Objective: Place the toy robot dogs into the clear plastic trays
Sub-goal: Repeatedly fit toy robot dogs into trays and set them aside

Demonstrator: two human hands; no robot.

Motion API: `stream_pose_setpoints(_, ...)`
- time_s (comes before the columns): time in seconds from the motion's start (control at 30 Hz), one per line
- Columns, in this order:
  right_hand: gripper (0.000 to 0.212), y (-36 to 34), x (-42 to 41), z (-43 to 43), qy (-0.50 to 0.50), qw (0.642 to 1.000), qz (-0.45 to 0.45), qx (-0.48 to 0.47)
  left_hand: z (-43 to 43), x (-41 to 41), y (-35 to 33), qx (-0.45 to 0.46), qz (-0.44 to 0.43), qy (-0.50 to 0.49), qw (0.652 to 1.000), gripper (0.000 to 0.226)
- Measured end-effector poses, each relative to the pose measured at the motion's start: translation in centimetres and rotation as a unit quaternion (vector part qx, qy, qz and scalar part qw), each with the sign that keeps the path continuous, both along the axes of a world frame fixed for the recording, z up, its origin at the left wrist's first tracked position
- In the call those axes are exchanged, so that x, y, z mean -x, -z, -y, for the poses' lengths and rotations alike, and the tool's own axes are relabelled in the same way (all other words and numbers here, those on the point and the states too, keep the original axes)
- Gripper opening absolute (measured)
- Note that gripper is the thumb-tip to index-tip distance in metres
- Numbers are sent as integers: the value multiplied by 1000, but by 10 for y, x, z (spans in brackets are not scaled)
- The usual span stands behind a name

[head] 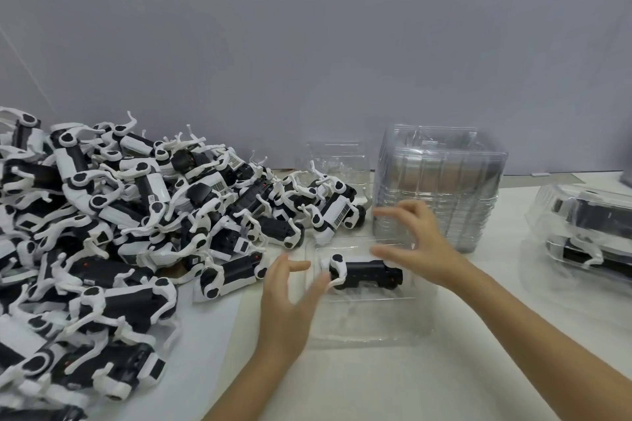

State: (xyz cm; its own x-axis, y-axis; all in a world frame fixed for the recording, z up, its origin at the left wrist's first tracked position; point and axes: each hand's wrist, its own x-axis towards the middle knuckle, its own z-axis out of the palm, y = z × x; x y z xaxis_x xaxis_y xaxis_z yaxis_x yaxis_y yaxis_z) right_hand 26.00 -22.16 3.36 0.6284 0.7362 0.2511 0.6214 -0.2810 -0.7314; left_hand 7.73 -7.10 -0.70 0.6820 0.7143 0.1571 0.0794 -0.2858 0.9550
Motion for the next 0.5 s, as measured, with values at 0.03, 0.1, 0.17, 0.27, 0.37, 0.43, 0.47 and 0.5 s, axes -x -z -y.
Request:
stream_pose_setpoints(0.03, 51, 3, 1, 4, 68, 995, -36, -63, -5, -5, -4, 51, 25, -17, 998, 41)
stream_pose_setpoints(0.1, 55, 10, 4, 11, 164, 976, -119, -85, -16, -18, -14, 122, 17, -15, 992, 32)
stream_pose_setpoints(0.17, 68, 20, 5, 18, 170, 960, -219, -34, -23, -31, -22, 175, -26, 38, 983, 61)
stream_pose_setpoints(0.27, 76, 30, 12, 19, 135, 945, -295, 35, -20, -47, -29, 243, -79, 89, 963, 72)
stream_pose_setpoints(0.37, 77, 26, 21, 16, 108, 934, -341, -3, -12, -51, -25, 202, -67, 84, 973, 53)
stream_pose_setpoints(0.43, 65, 21, 26, 17, 65, 924, -371, -71, -10, -47, -19, 162, -37, 84, 983, 70)
stream_pose_setpoints(0.47, 62, 20, 29, 18, 46, 918, -381, -97, -9, -44, -19, 141, -13, 83, 987, 69)
stream_pose_setpoints(0.5, 61, 20, 30, 18, 28, 913, -389, -117, -8, -41, -19, 125, 18, 83, 989, 69)
